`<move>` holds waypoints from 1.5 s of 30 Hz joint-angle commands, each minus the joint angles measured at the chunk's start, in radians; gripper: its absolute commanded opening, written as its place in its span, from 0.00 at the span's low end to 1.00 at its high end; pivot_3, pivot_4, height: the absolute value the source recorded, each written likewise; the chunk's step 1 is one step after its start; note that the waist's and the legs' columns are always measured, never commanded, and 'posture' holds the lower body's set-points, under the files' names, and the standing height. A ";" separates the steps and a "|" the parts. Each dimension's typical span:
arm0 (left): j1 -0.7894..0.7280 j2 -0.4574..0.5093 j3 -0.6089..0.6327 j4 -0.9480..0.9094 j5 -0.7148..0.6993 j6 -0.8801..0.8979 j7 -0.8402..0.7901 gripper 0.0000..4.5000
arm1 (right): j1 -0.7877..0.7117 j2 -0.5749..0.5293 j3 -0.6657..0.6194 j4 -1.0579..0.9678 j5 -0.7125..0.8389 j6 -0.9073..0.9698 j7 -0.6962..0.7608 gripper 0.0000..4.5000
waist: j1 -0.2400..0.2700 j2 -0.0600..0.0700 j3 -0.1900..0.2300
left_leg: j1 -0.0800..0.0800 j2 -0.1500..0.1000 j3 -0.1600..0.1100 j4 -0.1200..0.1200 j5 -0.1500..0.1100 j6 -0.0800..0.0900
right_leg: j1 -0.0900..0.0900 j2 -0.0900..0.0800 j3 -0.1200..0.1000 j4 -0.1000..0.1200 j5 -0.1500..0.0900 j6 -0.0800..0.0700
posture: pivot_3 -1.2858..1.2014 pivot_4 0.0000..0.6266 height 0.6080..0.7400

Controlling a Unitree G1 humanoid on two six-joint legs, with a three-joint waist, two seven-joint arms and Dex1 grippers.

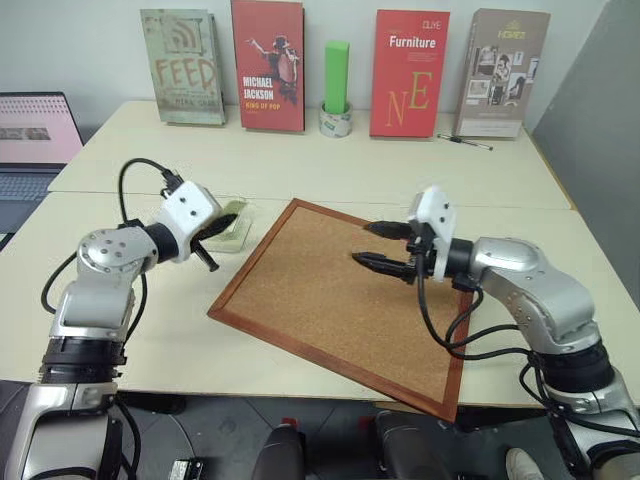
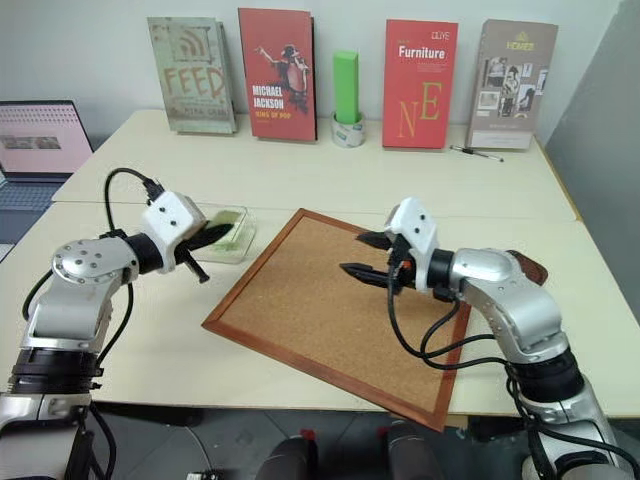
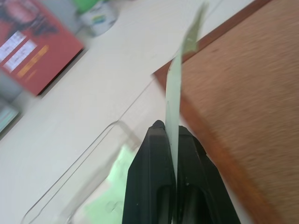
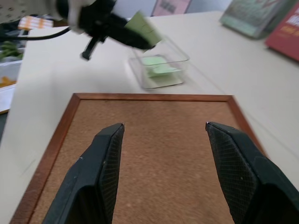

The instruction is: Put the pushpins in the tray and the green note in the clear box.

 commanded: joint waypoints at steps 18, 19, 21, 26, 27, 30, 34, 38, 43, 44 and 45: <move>-0.344 -0.003 -0.128 0.593 0.170 -0.189 0.077 0.00 | -0.077 0.077 0.042 -0.005 -0.028 -0.030 0.017 0.66 | 0.013 0.000 0.000 | -0.001 0.000 0.000 -0.001 0.000 0.000 | -0.002 0.000 -0.001 0.002 -0.001 -0.001 | 0.52 0.24 1.00; -0.347 -0.004 -0.130 0.601 0.171 -0.192 0.077 0.00 | -0.077 0.077 0.041 -0.006 -0.028 -0.029 0.016 0.66 | 0.013 0.000 0.000 | -0.001 0.000 0.000 -0.001 0.000 0.000 | -0.002 0.000 -0.001 0.002 -0.001 -0.001 | 0.52 0.24 1.00; -0.352 -0.005 -0.130 0.613 0.170 -0.196 0.080 0.09 | -0.076 0.077 0.040 -0.008 -0.029 -0.027 0.014 0.68 | 0.013 0.000 0.000 | -0.001 0.000 0.000 -0.001 0.000 0.000 | -0.002 0.000 -0.001 0.002 0.000 -0.001 | 0.52 0.24 1.00; -0.361 -0.002 -0.135 0.621 0.167 -0.194 0.060 0.30 | -0.076 0.073 0.029 -0.006 -0.031 -0.022 0.007 0.68 | 0.013 0.000 0.000 | -0.001 0.000 0.000 -0.001 0.000 0.000 | -0.002 0.000 -0.001 0.002 0.000 -0.001 | 0.52 0.24 1.00; -0.362 -0.001 -0.135 0.620 0.166 -0.193 0.055 0.34 | -0.076 0.074 0.029 -0.005 -0.032 -0.023 0.006 0.68 | 0.013 0.000 0.000 | -0.001 0.000 0.000 -0.001 0.000 0.000 | -0.002 0.000 -0.001 0.002 0.000 -0.001 | 0.52 0.24 1.00; -0.361 0.002 -0.135 0.612 0.164 -0.188 0.037 0.50 | -0.078 0.078 0.028 -0.001 -0.034 -0.024 0.003 0.68 | 0.013 0.000 0.000 | -0.001 0.000 0.000 -0.001 0.000 0.000 | -0.002 0.000 -0.001 0.003 0.000 -0.001 | 0.52 0.24 1.00; -0.355 0.007 -0.136 0.592 0.160 -0.178 0.004 0.67 | -0.086 0.082 0.027 0.011 -0.037 -0.031 0.003 0.68 | 0.013 0.000 0.000 | -0.001 0.000 0.000 -0.001 0.000 0.000 | -0.002 0.000 -0.001 0.003 0.000 -0.001 | 0.52 0.24 1.00; -0.356 0.009 -0.134 0.590 0.167 -0.178 0.004 0.82 | -0.089 0.081 0.025 0.019 -0.040 -0.035 0.004 0.68 | 0.013 0.000 0.000 | -0.001 0.000 0.000 0.000 0.000 0.000 | -0.002 0.000 -0.001 0.003 0.000 -0.001 | 0.52 0.24 1.00; -0.350 0.018 -0.128 0.563 0.160 -0.172 -0.007 0.99 | -0.093 0.083 0.018 0.024 -0.038 -0.037 0.002 0.68 | 0.013 0.000 0.000 | 0.000 0.000 0.000 -0.001 0.000 0.000 | -0.002 0.000 -0.001 0.003 0.000 -0.001 | 0.52 0.24 1.00; -0.348 0.020 -0.126 0.556 0.157 -0.170 -0.010 0.99 | -0.094 0.084 0.017 0.025 -0.038 -0.038 0.001 0.68 | 0.013 0.000 0.000 | -0.001 0.000 0.000 -0.001 0.000 0.000 | -0.002 0.000 -0.001 0.003 0.000 -0.001 | 0.52 0.24 1.00; -0.345 0.021 -0.123 0.548 0.153 -0.166 -0.013 0.99 | -0.095 0.085 0.016 0.025 -0.037 -0.039 0.001 0.68 | 0.013 0.000 0.000 | -0.001 0.000 0.000 -0.001 0.000 0.000 | -0.002 0.000 -0.001 0.003 0.000 -0.001 | 0.52 0.24 1.00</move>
